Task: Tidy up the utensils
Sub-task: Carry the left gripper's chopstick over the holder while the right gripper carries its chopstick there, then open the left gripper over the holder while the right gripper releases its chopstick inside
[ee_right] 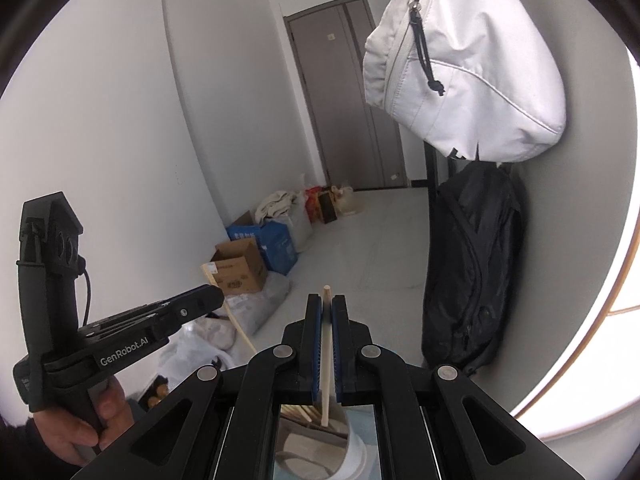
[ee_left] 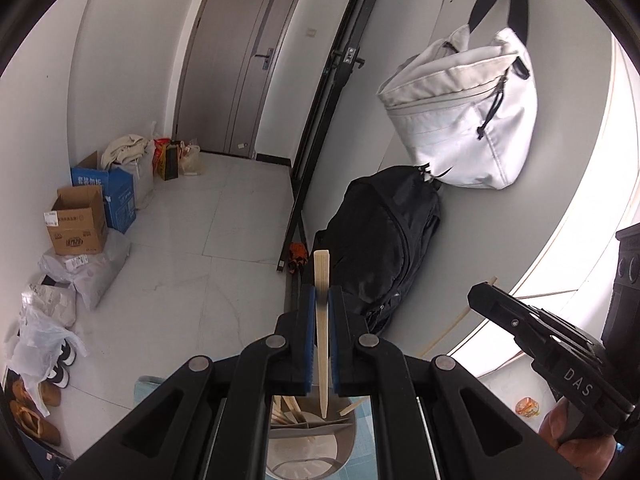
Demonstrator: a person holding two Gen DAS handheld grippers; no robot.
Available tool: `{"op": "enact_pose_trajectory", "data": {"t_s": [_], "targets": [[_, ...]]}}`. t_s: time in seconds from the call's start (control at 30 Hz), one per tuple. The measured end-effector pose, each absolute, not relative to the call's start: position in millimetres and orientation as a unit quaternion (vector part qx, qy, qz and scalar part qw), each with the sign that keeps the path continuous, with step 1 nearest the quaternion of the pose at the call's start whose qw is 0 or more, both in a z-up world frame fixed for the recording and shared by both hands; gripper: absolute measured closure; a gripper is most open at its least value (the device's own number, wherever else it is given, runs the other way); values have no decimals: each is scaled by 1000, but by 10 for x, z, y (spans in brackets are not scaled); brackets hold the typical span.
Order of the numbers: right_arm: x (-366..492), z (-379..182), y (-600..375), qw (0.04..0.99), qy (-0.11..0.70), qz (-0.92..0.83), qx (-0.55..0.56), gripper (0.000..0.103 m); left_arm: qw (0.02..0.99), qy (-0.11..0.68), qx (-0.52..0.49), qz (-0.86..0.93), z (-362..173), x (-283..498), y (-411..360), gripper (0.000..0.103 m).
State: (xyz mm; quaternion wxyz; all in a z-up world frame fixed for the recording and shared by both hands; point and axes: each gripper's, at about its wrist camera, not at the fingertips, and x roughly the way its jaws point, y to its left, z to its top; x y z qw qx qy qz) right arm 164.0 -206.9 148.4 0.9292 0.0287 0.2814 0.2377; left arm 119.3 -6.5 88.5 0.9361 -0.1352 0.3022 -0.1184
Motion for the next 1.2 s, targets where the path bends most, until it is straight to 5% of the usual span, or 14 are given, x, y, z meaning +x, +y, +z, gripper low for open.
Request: {"op": "enact_pose_trajectory", "data": {"t_s": [0.97,1.1,1.2], "targets": [[1954,452,-1611,865,408,293,-1,94,874,429,-148,-173,213,1479,18,100],[1910,406,-1731,860,413,298,34,91,868,432,-163,-182,253,1447,87,87],[1856,459,-1858,864,405,293,66,79,873,425,-164,-173,296,1399,120,72]]}}
